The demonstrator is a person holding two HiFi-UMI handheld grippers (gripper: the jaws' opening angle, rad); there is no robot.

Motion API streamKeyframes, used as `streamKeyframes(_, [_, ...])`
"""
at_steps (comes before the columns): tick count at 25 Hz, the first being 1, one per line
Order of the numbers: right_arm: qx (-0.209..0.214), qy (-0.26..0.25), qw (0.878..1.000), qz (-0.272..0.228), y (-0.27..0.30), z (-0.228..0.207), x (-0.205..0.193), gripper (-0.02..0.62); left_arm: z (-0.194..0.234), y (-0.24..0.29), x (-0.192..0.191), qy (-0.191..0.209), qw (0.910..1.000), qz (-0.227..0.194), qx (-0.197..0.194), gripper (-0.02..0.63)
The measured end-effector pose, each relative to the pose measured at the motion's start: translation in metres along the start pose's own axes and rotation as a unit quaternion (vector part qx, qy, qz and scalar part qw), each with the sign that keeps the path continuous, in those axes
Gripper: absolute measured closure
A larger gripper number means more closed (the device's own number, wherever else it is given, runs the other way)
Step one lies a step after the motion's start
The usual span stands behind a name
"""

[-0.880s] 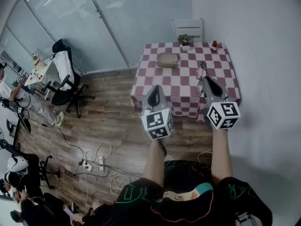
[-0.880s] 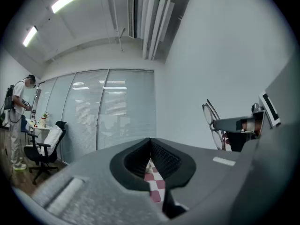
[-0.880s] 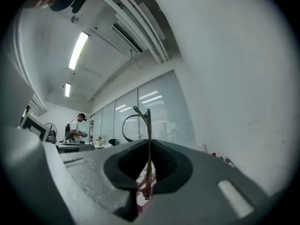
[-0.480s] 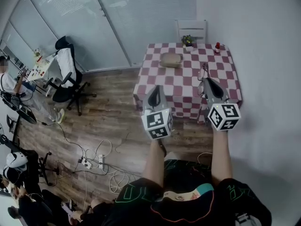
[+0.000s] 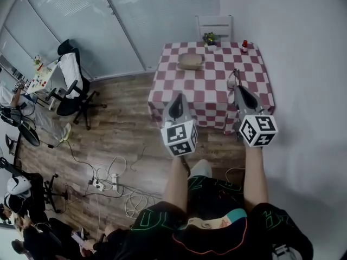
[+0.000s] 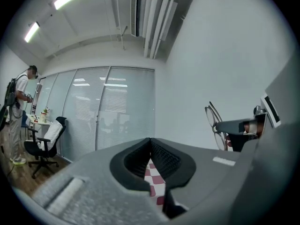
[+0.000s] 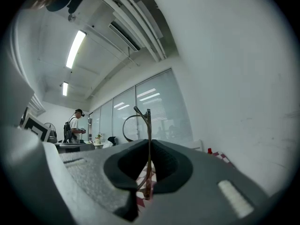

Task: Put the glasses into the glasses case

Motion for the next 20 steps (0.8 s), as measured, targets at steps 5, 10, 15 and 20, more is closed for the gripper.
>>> streamKeyframes(5, [-0.009,0.009,1.0,-0.005,-0.008,-0.009,0.0,0.575,-0.01,0.002,-0.003,0.004,0.9999,0.007,-0.015,0.597])
streamKeyframes(10, [-0.009,0.008,1.0,0.008,-0.007,-0.016,-0.006,0.576,-0.018,0.01,-0.011,-0.001,0.9996,0.016,-0.024,0.596])
streamKeyframes(15, [-0.017,0.021,1.0,0.014,0.001,-0.023,-0.011,0.575,-0.018,0.018,-0.016,0.004,0.9992,0.024,-0.032,0.595])
streamKeyframes(20, [-0.001,0.023,1.0,0.017,0.021,-0.016,-0.018,0.576,0.003,0.023,-0.02,-0.001,0.9996,0.026,-0.009,0.596])
Point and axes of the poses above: the fingertips, and each gripper's own axes: y forward along the fingers, z to its left, x out of its top, the point moved 9 cm from there along -y, backward along the fingers, and after that the axes turned 3 degrees about -y, right-handed, at the moved point
